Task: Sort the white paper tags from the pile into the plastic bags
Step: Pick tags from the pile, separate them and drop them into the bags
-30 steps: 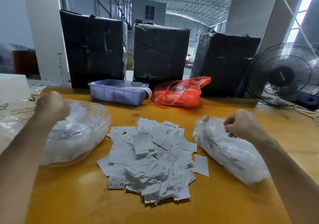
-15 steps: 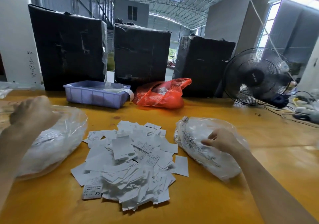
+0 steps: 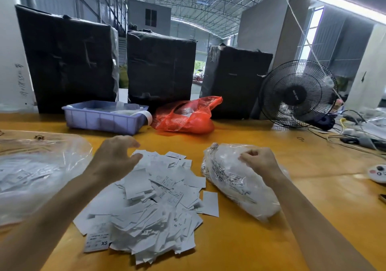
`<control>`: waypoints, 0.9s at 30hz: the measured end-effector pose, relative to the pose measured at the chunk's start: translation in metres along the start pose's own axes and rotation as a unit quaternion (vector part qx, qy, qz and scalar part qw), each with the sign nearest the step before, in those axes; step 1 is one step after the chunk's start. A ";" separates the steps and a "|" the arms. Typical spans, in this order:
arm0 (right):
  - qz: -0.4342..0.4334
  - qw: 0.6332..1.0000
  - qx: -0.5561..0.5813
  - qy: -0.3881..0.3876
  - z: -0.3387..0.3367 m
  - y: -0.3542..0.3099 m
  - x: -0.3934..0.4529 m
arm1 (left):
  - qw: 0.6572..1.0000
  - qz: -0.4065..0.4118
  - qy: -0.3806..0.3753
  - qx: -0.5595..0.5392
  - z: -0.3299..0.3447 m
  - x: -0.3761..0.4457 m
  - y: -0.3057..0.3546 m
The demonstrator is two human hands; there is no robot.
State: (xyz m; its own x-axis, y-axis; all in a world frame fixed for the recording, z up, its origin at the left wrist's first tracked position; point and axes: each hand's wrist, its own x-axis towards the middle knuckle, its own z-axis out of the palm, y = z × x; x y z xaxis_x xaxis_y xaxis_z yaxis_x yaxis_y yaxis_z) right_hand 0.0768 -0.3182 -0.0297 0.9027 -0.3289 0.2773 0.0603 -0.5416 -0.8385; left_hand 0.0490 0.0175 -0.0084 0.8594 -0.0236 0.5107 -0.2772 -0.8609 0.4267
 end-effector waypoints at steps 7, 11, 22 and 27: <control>-0.053 0.995 0.013 0.084 -0.001 -0.007 -0.001 | 0.997 0.034 -0.010 -0.075 0.010 -0.006 0.017; -0.036 0.997 -0.022 0.061 -0.002 -0.010 -0.003 | 0.993 0.025 -0.033 -0.112 0.018 -0.009 0.018; 0.049 0.993 0.056 -0.087 -0.012 -0.019 -0.002 | 0.983 0.027 -0.089 -0.155 0.029 -0.012 0.019; 0.009 0.957 -0.243 -0.158 -0.009 -0.022 -0.006 | 0.981 0.021 -0.107 -0.163 0.031 -0.013 0.022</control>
State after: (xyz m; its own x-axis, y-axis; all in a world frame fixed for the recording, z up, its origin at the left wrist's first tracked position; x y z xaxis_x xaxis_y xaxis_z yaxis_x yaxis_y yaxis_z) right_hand 0.0658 -0.3110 -0.0087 0.9901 -0.1329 0.0452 -0.0922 -0.8588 -0.5039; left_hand 0.0449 -0.0164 -0.0288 0.9054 -0.1908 0.3792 -0.4060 -0.6502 0.6422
